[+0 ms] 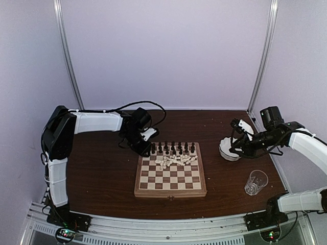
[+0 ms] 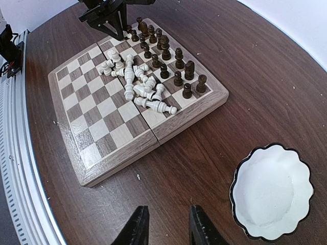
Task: Set up the chess pieces on the board
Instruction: Pick up the pawn from the chessboard.
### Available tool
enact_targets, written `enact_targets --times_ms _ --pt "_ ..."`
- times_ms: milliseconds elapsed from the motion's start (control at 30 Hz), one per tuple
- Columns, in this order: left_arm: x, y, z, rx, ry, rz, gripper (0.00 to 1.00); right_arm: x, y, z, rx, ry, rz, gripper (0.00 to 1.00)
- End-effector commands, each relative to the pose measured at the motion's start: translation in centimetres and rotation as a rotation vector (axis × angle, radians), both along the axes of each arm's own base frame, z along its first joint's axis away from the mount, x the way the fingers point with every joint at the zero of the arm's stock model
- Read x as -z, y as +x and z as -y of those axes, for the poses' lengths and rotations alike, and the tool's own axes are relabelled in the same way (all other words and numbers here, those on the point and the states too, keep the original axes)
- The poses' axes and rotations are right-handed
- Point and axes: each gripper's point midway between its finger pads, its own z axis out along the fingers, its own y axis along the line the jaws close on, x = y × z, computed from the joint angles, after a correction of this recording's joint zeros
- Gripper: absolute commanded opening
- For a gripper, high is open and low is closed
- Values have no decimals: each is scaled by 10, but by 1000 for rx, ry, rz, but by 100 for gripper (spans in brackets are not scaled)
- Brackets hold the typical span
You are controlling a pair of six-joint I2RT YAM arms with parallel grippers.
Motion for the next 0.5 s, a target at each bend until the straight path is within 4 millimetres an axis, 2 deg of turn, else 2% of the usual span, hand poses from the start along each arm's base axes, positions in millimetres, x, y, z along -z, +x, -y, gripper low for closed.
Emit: enact_targets --times_ms 0,267,467 --pt "8 -3 -4 4 50 -12 26 -1 0 0 -5 9 11 29" --pt "9 -13 -10 8 70 -35 20 -1 0 0 -1 7 12 28" --pt "1 -19 -13 9 66 -28 13 1 0 0 -1 6 7 28"
